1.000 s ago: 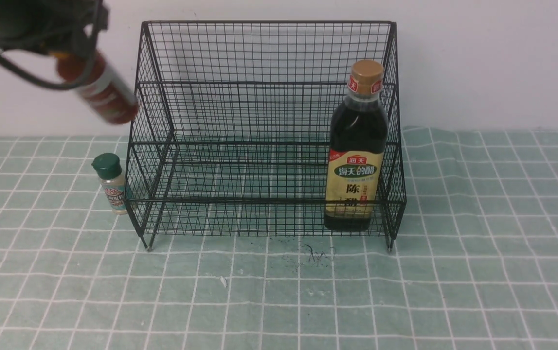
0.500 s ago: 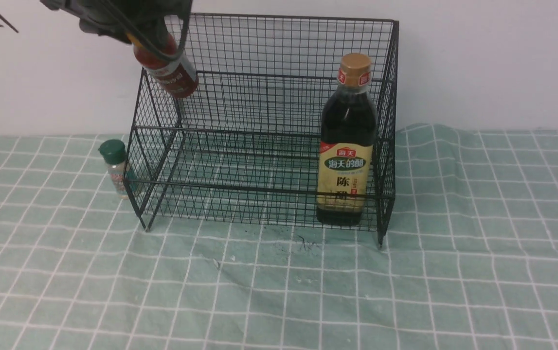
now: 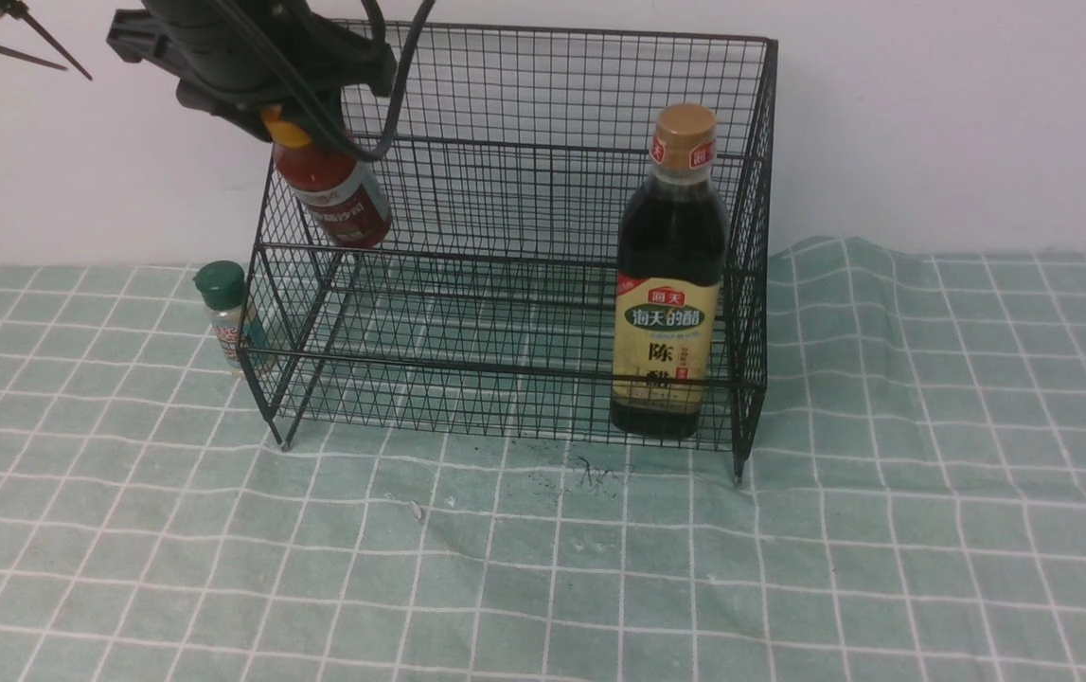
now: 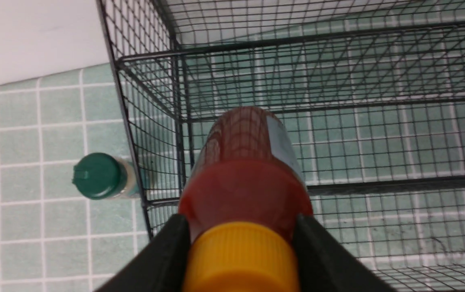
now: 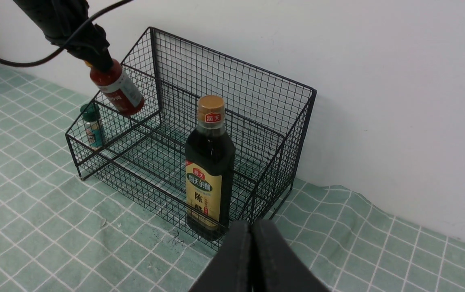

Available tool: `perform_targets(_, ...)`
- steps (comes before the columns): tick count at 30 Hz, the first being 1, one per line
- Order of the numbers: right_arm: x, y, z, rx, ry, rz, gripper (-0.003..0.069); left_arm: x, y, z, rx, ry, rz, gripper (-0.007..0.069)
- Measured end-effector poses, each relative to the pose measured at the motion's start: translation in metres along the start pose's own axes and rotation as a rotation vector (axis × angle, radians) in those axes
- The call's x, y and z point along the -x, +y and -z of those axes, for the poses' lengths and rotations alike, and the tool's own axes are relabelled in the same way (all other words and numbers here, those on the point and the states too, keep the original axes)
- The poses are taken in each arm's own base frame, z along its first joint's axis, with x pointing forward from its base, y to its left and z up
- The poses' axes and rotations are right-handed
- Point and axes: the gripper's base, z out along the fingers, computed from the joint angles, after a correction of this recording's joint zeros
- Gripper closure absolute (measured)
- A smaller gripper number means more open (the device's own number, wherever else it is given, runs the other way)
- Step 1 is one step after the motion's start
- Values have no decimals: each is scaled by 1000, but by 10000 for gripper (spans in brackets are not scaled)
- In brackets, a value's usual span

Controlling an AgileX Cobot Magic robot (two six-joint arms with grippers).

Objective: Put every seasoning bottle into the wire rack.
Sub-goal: Use the left arm to put the condiment bottle back on the shelf

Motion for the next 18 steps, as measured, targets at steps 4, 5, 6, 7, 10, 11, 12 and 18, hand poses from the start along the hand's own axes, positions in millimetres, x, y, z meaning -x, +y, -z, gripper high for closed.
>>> perform_targets(4, -1, 0, 0, 0, 7, 0, 675, 6, 0, -12, 21, -41, -13, 337)
perform_targets(5, -1, 0, 0, 0, 7, 0, 675, 7, 0, -17, 20, -51, -15, 337)
perform_targets(6, -1, 0, 0, 0, 7, 0, 675, 7, 0, -18, 20, -53, -15, 337)
perform_targets(7, -1, 0, 0, 0, 7, 0, 675, 10, -1, -24, 17, -72, -17, 337)
perform_targets(10, -1, 0, 0, 5, 12, -2, 675, 11, -4, -45, 14, -72, -22, 337)
perform_targets(11, -1, 0, 0, 5, 16, -2, 675, 11, -4, -50, 14, -68, -24, 337)
perform_targets(12, -2, 1, 0, 6, 18, -2, 675, 11, -5, -53, 14, -62, -24, 337)
perform_targets(18, -5, 1, 0, 11, 60, -14, 675, 5, -8, -88, 20, 5, -32, 337)
